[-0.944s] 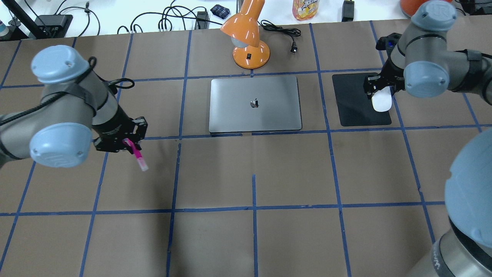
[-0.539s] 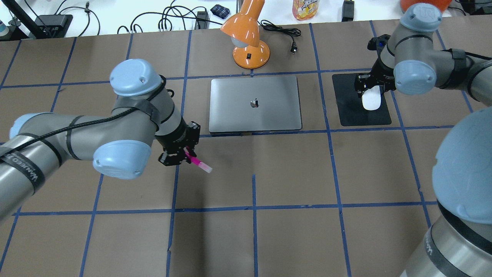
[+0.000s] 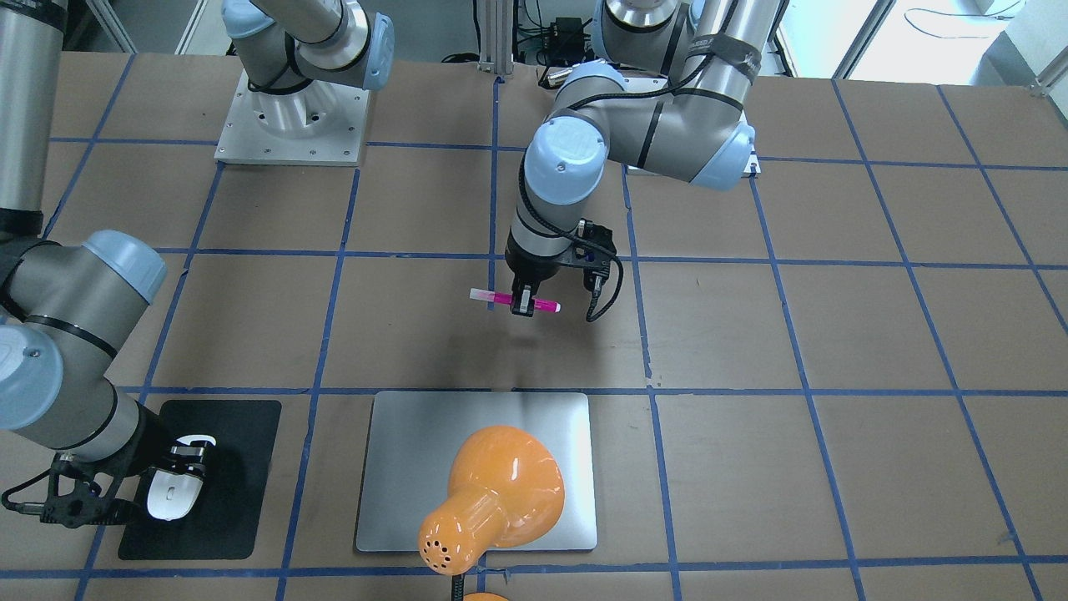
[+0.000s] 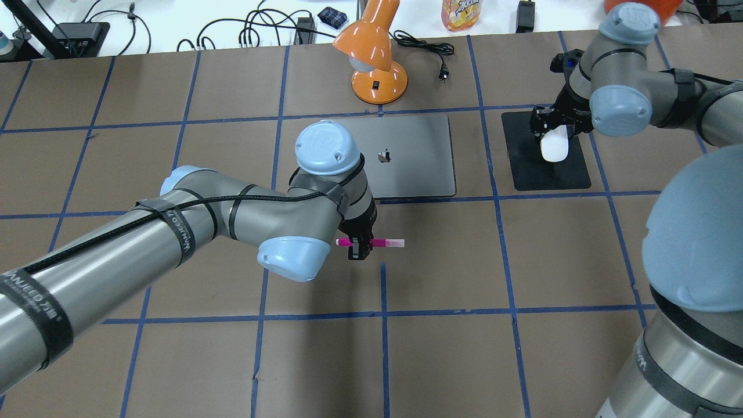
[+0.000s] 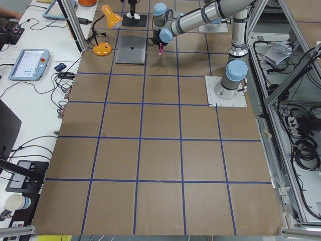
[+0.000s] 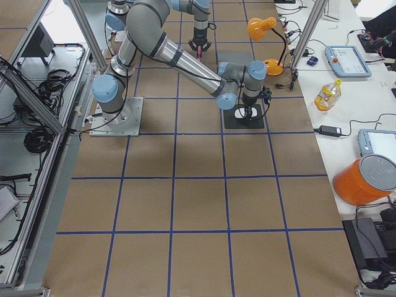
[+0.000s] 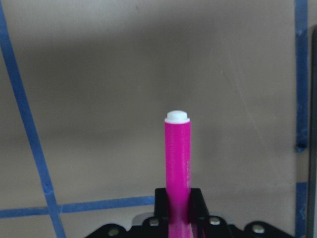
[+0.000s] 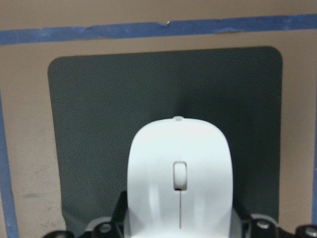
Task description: Place pen and mouse around notebook
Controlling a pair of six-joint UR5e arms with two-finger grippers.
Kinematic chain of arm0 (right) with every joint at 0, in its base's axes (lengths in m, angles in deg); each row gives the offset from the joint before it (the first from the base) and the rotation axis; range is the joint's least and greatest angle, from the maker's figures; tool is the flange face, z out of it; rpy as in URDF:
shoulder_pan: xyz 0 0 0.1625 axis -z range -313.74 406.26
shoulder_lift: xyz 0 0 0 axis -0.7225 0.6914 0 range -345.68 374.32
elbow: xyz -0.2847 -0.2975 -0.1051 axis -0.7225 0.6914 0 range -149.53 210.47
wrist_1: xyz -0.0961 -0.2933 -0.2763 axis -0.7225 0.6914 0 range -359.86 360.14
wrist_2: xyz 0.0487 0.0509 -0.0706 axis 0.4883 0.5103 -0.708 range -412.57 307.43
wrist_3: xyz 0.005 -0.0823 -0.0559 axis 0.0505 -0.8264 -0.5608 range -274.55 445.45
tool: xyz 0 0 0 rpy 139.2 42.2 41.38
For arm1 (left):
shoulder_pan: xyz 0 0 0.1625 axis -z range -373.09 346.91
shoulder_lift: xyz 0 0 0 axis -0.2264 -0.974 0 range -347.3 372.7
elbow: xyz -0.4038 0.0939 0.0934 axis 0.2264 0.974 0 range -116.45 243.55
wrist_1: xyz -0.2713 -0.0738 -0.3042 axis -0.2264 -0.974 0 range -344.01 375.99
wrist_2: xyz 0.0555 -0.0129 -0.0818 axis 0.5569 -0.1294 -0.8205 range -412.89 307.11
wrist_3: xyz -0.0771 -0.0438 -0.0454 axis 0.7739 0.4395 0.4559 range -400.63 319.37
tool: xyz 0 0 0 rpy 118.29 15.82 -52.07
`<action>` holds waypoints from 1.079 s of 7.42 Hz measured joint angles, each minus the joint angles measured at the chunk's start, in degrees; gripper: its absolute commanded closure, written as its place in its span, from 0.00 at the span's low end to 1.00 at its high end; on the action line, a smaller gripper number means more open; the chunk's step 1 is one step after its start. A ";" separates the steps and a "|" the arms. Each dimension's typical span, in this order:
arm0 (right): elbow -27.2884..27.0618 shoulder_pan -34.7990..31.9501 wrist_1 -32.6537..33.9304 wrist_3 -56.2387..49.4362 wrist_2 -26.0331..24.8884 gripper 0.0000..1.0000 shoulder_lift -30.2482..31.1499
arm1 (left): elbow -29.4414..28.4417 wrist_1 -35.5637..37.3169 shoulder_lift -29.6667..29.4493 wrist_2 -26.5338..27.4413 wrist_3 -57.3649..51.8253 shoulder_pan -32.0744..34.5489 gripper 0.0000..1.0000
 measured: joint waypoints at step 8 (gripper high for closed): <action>0.96 -0.85 -12.12 0.69 0.37 0.00 8.34 | -2.29 1.44 -6.10 5.04 -2.27 2.09 0.00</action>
